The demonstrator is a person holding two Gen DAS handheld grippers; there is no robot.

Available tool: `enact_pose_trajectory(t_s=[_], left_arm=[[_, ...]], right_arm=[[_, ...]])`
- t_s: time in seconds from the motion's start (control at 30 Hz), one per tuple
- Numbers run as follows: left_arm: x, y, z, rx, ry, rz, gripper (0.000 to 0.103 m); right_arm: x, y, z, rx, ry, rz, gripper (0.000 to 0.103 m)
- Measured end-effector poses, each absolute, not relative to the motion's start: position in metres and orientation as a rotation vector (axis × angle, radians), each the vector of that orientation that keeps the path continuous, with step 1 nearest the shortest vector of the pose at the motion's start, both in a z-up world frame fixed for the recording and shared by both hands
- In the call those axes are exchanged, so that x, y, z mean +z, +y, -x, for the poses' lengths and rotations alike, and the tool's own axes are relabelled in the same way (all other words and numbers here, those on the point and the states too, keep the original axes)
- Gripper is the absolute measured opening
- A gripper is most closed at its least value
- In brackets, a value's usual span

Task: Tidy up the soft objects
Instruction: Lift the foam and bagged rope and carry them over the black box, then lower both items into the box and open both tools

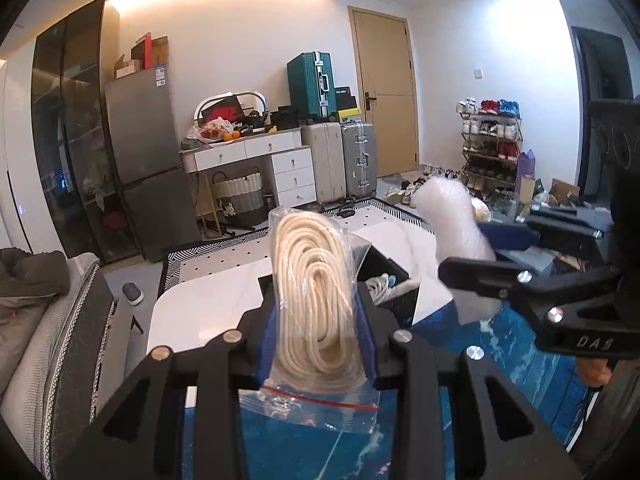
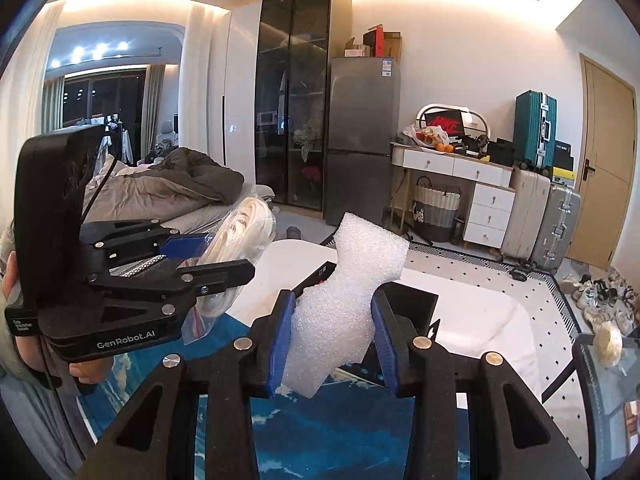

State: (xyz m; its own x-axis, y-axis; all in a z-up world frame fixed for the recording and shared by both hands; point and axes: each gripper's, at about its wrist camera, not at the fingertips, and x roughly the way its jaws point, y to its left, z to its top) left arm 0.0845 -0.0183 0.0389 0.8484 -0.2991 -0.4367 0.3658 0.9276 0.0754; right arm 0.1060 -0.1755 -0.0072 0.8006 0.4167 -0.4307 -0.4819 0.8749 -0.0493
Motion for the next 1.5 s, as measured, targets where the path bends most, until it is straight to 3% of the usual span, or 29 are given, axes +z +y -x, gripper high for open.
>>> enact_pose_trajectory(t_s=[0.43,0.83,0.97,1.17,1.5], left_arm=[[0.094,-0.007,-0.135,-0.338,0.333,-0.007,0.033],[0.087,-0.004,-0.170,-0.309,0.389,0.018,0.033],[0.073,-0.006,-0.202,-0.286,0.517,0.022,0.033],[0.028,-0.016,-0.254,-0.299,0.766,0.077,0.033],[-0.055,-0.044,-0.289,-0.292,0.993,0.089,0.033]], right_arm=[[0.057,-0.164,-0.153,0.470,0.325,0.082,0.038],[0.064,-0.166,-0.202,0.410,0.395,0.045,0.038],[0.053,-0.165,-0.232,0.356,0.518,0.038,0.038],[0.007,-0.162,-0.305,0.324,0.847,0.011,0.038],[-0.066,-0.168,-0.352,0.307,1.100,-0.044,0.038]])
